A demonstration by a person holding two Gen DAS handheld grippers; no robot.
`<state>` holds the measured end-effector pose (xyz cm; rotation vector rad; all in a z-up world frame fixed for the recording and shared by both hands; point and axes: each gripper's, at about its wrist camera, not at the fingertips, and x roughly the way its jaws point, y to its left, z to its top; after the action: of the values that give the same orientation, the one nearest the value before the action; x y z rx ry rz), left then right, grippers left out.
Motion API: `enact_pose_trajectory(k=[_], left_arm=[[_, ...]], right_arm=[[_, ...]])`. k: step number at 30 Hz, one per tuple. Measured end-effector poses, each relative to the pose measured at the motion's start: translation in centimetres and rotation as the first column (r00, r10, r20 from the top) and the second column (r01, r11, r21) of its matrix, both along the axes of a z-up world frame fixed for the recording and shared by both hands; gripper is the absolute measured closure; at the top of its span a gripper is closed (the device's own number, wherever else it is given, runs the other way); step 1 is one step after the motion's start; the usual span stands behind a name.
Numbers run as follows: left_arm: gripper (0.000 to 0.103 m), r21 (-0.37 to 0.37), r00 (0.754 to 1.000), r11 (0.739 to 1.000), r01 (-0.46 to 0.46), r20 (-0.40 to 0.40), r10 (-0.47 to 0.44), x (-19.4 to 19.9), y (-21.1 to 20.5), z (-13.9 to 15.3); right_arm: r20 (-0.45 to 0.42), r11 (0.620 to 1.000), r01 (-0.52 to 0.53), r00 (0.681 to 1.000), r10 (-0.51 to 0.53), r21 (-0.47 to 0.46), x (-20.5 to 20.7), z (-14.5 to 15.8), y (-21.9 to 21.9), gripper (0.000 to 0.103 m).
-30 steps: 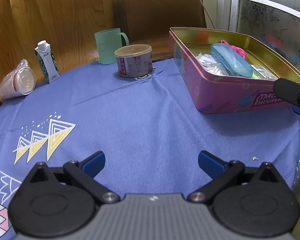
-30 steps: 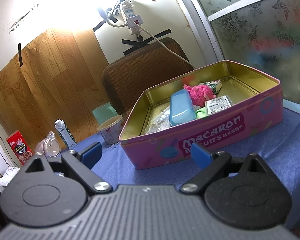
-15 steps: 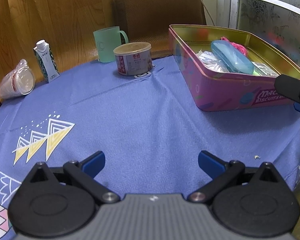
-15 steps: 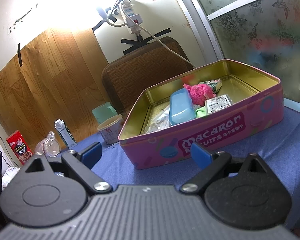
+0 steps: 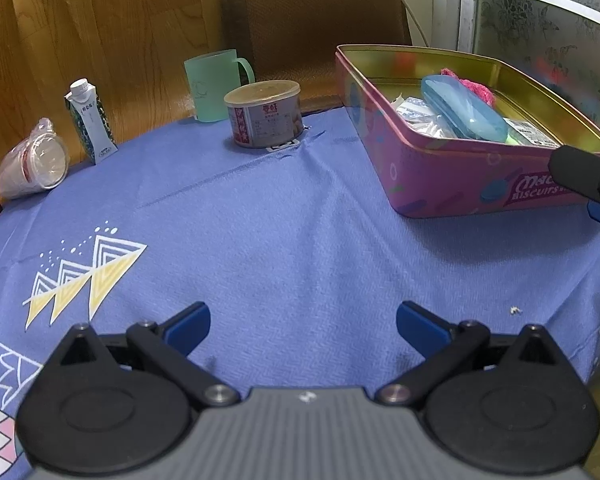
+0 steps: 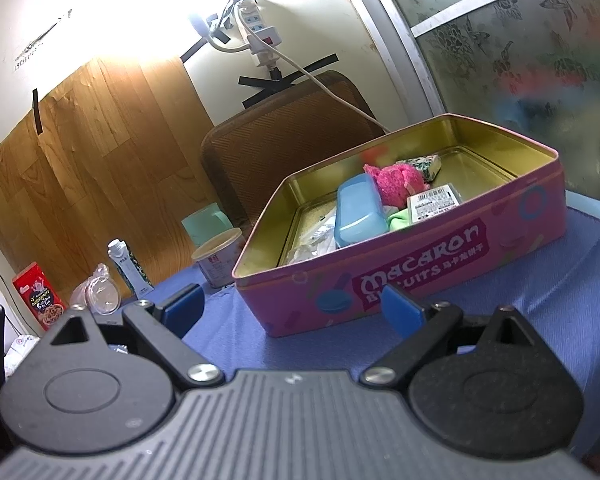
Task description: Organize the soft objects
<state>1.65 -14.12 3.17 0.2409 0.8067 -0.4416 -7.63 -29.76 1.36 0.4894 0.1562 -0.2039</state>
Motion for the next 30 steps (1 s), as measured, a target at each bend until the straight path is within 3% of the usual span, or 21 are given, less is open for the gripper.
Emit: enact_pose_trajectory(k=[30], left_arm=[[0.000,0.001,1.000,1.000,0.006,-0.011,-0.006,0.15,-0.02,-0.26]], right_arm=[[-0.008,1.000,0.007,1.000,-0.006,0.008,0.04,-0.10,0.07,0.006]])
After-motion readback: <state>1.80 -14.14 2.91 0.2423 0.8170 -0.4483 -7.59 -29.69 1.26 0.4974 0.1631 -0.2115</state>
